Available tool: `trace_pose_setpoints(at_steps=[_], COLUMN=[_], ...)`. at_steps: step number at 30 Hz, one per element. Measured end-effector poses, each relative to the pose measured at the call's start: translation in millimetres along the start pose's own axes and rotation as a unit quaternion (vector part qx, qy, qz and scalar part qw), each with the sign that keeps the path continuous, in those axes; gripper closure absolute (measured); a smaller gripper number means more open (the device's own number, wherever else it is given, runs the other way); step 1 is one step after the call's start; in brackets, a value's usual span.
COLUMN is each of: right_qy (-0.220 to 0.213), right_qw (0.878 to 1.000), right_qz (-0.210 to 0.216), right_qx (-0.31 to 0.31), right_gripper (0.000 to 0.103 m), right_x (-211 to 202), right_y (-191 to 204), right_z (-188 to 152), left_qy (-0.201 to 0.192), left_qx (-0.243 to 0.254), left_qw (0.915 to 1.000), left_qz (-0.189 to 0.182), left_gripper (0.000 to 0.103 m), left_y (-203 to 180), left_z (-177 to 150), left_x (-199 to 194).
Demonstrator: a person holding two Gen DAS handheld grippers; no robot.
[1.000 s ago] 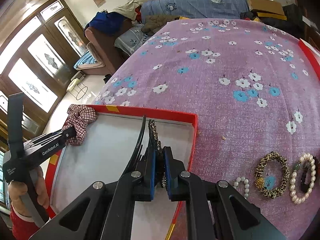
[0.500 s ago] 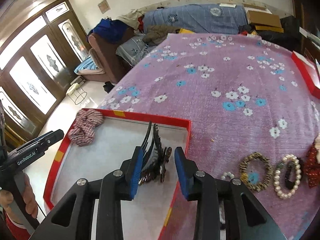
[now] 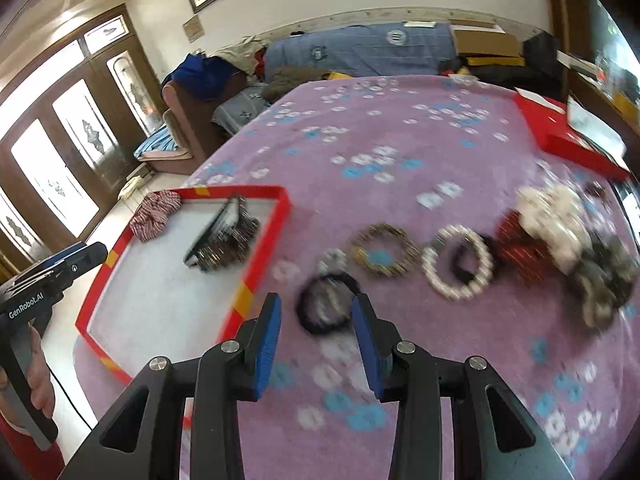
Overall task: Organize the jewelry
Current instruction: 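Lower the black hair clips into the tray and open the right gripper, then grasp the black hair tie with the left gripper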
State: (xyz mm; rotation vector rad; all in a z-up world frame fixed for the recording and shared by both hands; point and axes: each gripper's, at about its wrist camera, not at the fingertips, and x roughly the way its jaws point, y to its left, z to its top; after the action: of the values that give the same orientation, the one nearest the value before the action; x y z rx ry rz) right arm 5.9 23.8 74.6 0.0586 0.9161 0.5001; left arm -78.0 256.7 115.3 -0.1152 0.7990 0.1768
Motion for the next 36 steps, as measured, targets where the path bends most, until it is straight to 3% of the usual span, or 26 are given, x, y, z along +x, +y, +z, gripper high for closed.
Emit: trace_pose_setpoints(at_steps=[5,13,17,24,30,36], right_qy=[-0.008,-0.027,-0.033,-0.029,-0.025,-0.030], right_qw=[1.000,0.995,0.993,0.991,0.991,0.989], right_qz=[-0.024,-0.067,-0.072,-0.067,-0.058,-0.049], right_qx=[0.013,0.064,0.084,0.112,0.119,0.138], right_gripper=[0.062,0.058,0.057,0.056,0.056,0.056], right_x=[-31,-70,-77,-71,-63,-64], right_y=[-39,-108,-129,-151,-158,-172], right_z=[-28,-51,-54,-59,-60,-56], left_qy=[0.001,0.006,0.012,0.035,0.059,0.093], left_qx=[0.016,-0.038,-0.040,0.011,0.095,0.128], left_qw=[0.9999,0.9990,0.9988,0.9980,0.9907,0.9862], left_qz=[-0.004,-0.021,-0.027,-0.051,-0.077,-0.049], left_gripper=[0.041,0.041,0.041,0.041,0.042,0.044], left_y=[-22,-17,-27,-75,-139,-165], left_z=[-6,2,3,0,-7,-9], left_x=[-7,-11,-7,10,40,90])
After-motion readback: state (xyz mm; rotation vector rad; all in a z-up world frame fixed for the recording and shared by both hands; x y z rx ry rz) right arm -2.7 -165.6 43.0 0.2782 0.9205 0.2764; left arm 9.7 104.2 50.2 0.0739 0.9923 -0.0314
